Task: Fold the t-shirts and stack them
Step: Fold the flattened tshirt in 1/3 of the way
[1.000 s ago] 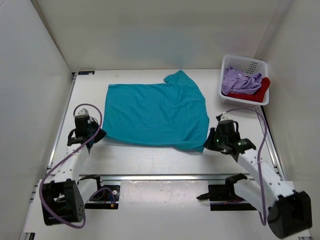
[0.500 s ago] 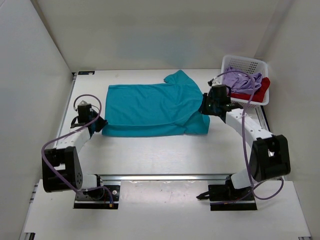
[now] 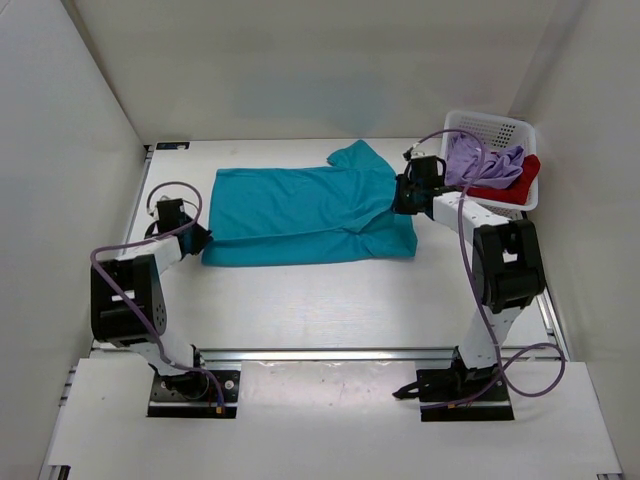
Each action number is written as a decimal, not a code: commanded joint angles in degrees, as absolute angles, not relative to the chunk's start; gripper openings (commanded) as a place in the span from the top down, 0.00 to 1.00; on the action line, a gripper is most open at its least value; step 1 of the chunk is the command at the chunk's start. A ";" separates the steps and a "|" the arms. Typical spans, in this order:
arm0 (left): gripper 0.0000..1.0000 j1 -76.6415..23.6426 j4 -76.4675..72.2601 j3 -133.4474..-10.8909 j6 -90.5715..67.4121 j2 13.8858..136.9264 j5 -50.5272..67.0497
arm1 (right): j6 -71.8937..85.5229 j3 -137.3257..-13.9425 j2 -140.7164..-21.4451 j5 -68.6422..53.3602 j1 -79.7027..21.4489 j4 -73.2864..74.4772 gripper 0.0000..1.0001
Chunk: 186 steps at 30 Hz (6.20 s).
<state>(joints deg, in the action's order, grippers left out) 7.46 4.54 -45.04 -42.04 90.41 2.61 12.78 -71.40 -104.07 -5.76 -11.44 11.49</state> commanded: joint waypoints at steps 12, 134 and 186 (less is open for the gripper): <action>0.62 8.52 3.43 -40.55 -41.83 76.57 4.92 | 17.66 -65.94 -91.79 -3.43 -11.52 5.03 0.73; 0.90 -25.67 -0.87 -26.99 -38.14 71.01 5.97 | 25.13 -45.89 -84.55 -10.90 -22.85 0.70 1.00; 0.92 -20.05 6.41 -14.33 -39.64 66.03 12.91 | 27.95 -32.16 -82.45 -8.69 -43.68 4.22 1.00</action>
<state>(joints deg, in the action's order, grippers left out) -21.43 -1.76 -18.26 -40.42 68.93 11.88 26.63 -34.00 -83.37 -8.38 -42.72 -0.86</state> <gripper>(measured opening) 0.106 0.003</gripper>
